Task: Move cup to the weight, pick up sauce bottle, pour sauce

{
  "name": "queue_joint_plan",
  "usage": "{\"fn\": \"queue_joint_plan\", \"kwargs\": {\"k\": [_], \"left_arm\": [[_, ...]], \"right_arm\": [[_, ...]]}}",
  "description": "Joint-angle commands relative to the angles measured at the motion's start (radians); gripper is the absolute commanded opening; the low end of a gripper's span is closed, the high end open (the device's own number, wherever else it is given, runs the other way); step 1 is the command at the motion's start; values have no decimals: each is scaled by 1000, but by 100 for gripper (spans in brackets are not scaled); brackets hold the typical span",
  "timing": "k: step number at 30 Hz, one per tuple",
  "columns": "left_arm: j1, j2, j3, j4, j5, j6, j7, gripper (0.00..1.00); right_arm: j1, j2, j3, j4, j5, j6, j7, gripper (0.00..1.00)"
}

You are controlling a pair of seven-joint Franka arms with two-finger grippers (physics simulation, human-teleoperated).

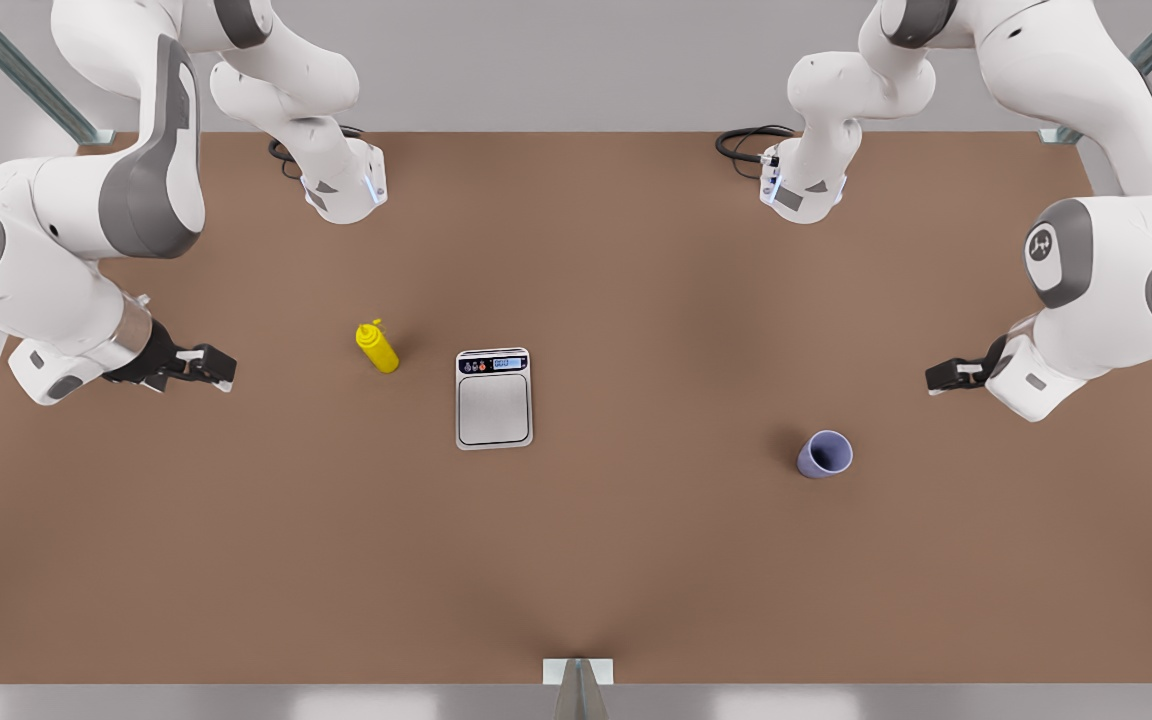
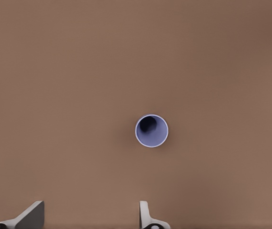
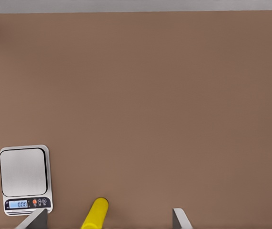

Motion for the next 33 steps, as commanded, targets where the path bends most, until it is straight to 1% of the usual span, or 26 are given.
{"fn": "queue_joint_plan", "kwargs": {"k": [1, 5, 9, 10, 11, 14, 16, 20, 22, 26, 33], "left_arm": [[1, -1, 0, 0, -13, 0, 2, 100], [-2, 27, 3, -8, -29, 21, -3, 100], [-2, 35, 2, -84, -30, 132, -3, 100], [-4, 33, 2, -138, -30, 195, -3, 100], [-4, 31, 2, -159, -30, 213, -3, 100], [-7, 58, -1, -169, -32, 235, -15, 100], [-13, 47, -6, -264, -33, 337, -15, 100], [-45, 73, -8, -285, -33, 373, -21, 100], [-56, 111, -8, -287, -33, 403, -27, 100], [-57, 116, -8, -396, -33, 541, -44, 100], [-68, 191, -8, -411, -35, 666, -66, 100]], "right_arm": [[-1, 0, 0, -2, 0, -2, -1, 100], [-1, 0, 0, -3, -2, 0, -1, 100], [1, 6, 0, -5, 0, -5, 1, 100], [1, 6, 0, -6, 0, -26, 10, 100], [2, 6, 1, -5, -2, -25, 18, 100], [-14, 5, 0, 2, -14, -37, 16, 100], [-16, 6, -3, 3, -17, -31, 16, 100], [-16, 6, -2, 5, -18, -31, 16, 100], [-16, 6, -2, 5, -17, -30, 16, 100], [-16, 9, -2, 5, -17, -26, 16, 100], [-16, 12, -2, 6, -14, -25, 16, 100]]}}
